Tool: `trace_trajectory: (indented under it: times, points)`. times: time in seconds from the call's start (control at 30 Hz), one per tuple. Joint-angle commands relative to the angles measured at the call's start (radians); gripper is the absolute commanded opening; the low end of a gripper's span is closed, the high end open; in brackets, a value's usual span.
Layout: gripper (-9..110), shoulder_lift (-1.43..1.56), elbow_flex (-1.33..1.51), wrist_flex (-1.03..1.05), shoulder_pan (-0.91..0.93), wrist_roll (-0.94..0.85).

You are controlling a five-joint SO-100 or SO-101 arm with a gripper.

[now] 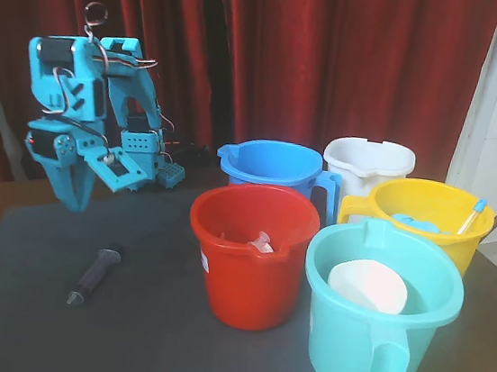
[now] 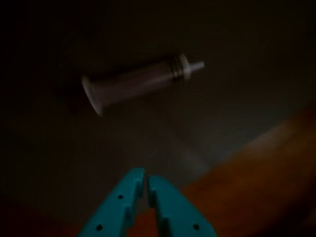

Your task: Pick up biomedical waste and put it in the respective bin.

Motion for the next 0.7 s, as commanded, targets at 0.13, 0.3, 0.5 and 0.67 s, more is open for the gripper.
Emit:
trace_trajectory:
  times: [0.13,0.3,0.5,0.67]
  points:
    - [1,0.002,-0.040,0.086,0.032,0.540]
    - [1,0.002,-0.028,0.097,0.034,0.830]
    - [1,0.002,-0.026,0.126,0.034,0.854]
    - [7,-0.002,-0.025,0.147,0.032,0.842]
